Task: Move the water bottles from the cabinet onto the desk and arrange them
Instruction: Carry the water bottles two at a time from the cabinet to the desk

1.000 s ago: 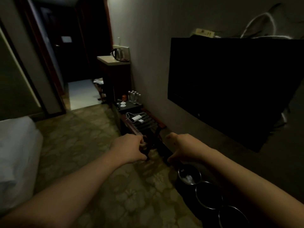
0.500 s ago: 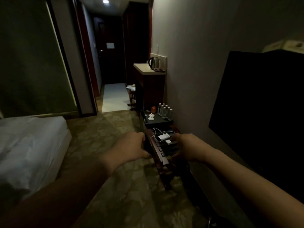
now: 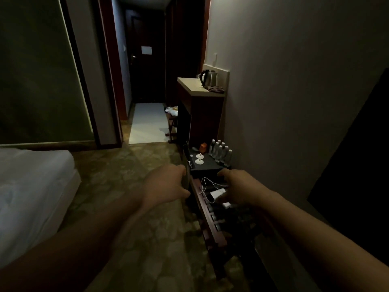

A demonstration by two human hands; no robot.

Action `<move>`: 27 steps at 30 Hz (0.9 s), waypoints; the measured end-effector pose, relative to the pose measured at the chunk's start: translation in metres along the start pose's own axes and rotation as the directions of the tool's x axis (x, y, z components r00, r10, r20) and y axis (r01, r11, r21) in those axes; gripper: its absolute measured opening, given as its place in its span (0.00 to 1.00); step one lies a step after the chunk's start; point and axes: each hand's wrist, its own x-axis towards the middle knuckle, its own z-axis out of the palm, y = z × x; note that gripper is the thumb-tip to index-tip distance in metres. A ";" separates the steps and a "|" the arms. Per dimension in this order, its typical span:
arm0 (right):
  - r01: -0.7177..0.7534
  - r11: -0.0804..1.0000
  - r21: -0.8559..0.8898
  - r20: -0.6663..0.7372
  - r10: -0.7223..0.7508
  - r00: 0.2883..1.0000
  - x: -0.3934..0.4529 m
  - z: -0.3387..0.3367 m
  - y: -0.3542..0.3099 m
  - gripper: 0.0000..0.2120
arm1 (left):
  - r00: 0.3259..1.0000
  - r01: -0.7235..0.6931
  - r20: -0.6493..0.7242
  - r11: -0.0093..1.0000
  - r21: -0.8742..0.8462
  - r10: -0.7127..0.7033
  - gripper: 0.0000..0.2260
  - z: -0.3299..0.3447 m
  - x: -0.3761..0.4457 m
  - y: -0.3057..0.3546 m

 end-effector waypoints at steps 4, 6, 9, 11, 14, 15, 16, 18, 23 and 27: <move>-0.030 0.999 0.018 -0.018 0.030 0.999 0.101 -0.016 0.006 0.32 | 0.998 -0.037 -0.044 0.999 -0.017 0.036 0.22 -0.018 0.097 -0.042; -0.063 0.997 0.038 -0.031 0.064 0.997 0.147 -0.024 0.015 0.32 | 0.997 -0.061 -0.039 0.998 -0.023 0.060 0.21 -0.026 0.147 -0.058; -0.120 0.992 0.035 -0.051 0.121 0.991 0.206 -0.032 0.033 0.35 | 0.994 -0.106 -0.008 0.993 0.053 0.107 0.20 -0.030 0.219 -0.074; -0.148 0.989 0.031 -0.061 0.150 0.987 0.240 -0.036 0.049 0.34 | 0.991 -0.136 0.004 0.987 0.084 0.136 0.20 -0.026 0.262 -0.080; -0.204 0.977 0.069 -0.049 0.207 0.977 0.289 -0.043 0.077 0.34 | 0.985 -0.173 0.042 0.981 0.091 0.169 0.21 -0.010 0.324 -0.085; -0.222 0.972 0.078 -0.047 0.226 0.973 0.305 -0.044 0.087 0.34 | 0.982 -0.184 0.048 0.978 0.097 0.180 0.22 -0.003 0.344 -0.087; -0.236 0.968 0.085 -0.049 0.241 0.969 0.322 -0.045 0.097 0.33 | 0.981 -0.192 0.051 0.976 0.098 0.188 0.22 0.003 0.365 -0.088; -0.246 0.965 0.091 -0.061 0.252 0.966 0.358 -0.047 0.119 0.31 | 0.977 -0.209 0.056 0.973 0.094 0.205 0.22 0.016 0.409 -0.092; -0.235 0.967 0.102 -0.079 0.243 0.967 0.459 -0.059 0.175 0.36 | 0.968 -0.247 0.069 0.962 0.114 0.240 0.24 0.041 0.529 -0.099; -0.238 0.955 0.178 -0.051 0.250 0.967 0.537 -0.076 0.216 0.37 | 0.968 -0.247 0.083 0.960 0.130 0.237 0.26 0.054 0.621 -0.098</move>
